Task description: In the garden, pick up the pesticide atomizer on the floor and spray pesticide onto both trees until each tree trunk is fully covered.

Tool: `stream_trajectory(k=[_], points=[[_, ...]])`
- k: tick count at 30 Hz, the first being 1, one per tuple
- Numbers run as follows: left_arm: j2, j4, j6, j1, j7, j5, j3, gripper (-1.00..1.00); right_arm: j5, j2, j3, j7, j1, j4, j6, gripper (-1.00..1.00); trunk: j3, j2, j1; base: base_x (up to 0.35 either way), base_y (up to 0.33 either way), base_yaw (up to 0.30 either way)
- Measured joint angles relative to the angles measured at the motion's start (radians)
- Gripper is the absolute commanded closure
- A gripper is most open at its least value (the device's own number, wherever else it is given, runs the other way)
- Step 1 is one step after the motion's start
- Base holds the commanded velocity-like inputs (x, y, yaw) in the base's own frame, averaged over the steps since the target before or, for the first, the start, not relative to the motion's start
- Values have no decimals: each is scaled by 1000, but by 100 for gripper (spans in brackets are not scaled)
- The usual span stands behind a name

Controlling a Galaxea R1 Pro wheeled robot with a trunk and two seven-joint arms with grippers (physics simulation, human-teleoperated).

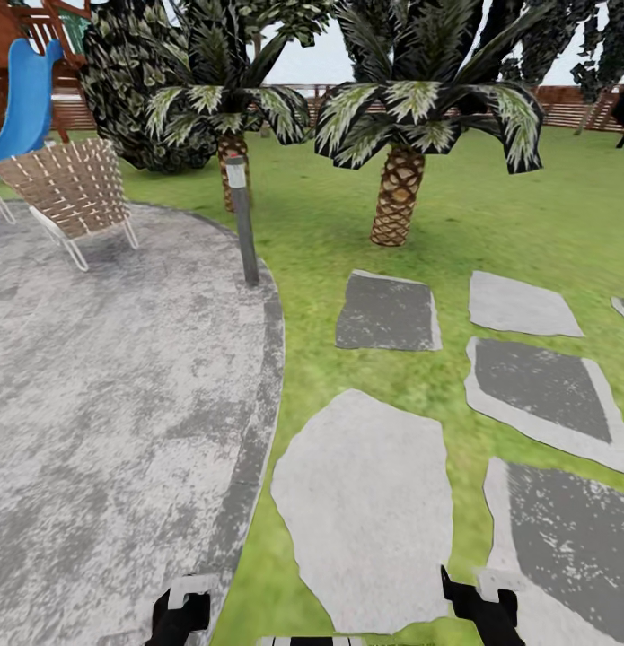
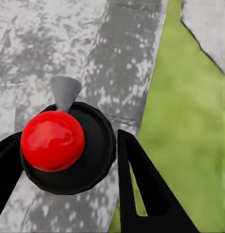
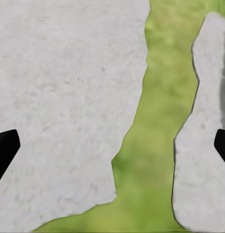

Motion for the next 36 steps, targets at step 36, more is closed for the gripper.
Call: stream_trajectory(k=[36], points=[[0, 0, 0, 0, 0, 0, 0, 100, 0, 0, 0, 0, 0, -1, 0, -100, 35, 0, 0, 0, -269, -262]])
